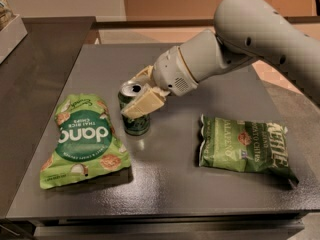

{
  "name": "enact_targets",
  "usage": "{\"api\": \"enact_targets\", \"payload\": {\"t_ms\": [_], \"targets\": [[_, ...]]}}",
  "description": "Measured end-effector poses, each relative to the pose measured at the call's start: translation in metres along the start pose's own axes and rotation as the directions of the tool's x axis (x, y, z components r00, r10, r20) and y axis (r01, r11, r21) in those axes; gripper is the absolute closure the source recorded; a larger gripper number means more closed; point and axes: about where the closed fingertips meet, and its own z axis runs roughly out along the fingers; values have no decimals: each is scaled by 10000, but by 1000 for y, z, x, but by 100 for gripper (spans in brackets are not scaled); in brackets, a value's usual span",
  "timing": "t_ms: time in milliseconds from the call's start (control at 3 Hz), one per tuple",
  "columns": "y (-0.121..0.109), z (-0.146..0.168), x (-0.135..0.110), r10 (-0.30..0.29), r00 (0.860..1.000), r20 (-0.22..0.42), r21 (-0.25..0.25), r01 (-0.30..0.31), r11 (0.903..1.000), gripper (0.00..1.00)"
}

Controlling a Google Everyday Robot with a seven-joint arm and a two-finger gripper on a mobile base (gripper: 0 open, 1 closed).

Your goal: Move green can near green rice chip bag

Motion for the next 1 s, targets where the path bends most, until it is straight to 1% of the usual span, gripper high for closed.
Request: {"api": "enact_targets", "payload": {"t_ms": [333,667,1000], "targets": [[1,3,5,-7,10000,57,78,6,10000,12],[2,4,4,-31,10000,48,48,31,10000,0],[2,4,3,-32,10000,48,47,32,10000,0]]}}
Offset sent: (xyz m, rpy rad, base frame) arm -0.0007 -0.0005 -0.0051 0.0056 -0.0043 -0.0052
